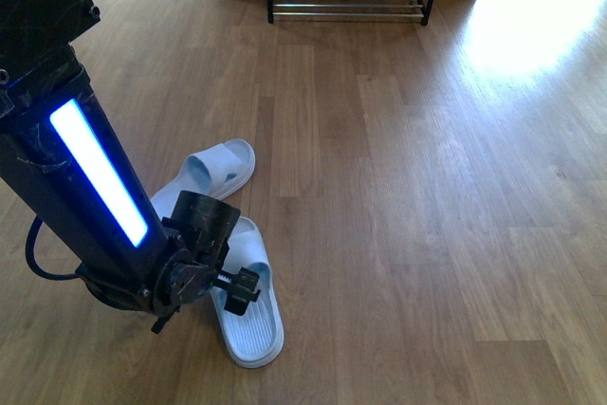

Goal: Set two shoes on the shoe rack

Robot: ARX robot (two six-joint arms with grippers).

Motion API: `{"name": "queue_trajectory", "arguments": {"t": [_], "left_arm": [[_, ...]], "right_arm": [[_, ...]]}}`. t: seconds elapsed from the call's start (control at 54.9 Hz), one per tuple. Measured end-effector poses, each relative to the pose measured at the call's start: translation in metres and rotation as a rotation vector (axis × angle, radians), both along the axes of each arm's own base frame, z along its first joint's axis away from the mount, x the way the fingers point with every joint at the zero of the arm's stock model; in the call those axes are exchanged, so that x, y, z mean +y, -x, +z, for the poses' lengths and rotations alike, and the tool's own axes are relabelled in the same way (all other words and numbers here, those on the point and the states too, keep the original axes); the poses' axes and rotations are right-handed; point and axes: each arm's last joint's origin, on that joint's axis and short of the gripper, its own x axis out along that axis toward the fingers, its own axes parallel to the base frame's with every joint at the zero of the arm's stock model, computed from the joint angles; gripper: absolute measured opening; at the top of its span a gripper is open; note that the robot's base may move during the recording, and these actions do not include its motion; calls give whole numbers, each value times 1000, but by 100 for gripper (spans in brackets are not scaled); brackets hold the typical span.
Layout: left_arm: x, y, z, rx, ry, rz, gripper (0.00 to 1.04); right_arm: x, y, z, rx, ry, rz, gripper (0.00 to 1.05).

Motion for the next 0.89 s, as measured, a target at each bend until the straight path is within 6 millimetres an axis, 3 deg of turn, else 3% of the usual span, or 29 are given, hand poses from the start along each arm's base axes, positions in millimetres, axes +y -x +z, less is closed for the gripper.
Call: {"name": "queue_trajectory", "arguments": {"t": [0.219,0.693,0.893], "left_arm": [[-2,3,-5,36,145,-13,95],[13,-7,-6,-77,54,36,95],[14,-5,-10,-68,23,29,55]], "right_arm": [[0,0,0,0,0,0,95],[0,0,0,0,0,0,95],[0,0,0,0,0,0,95]]}}
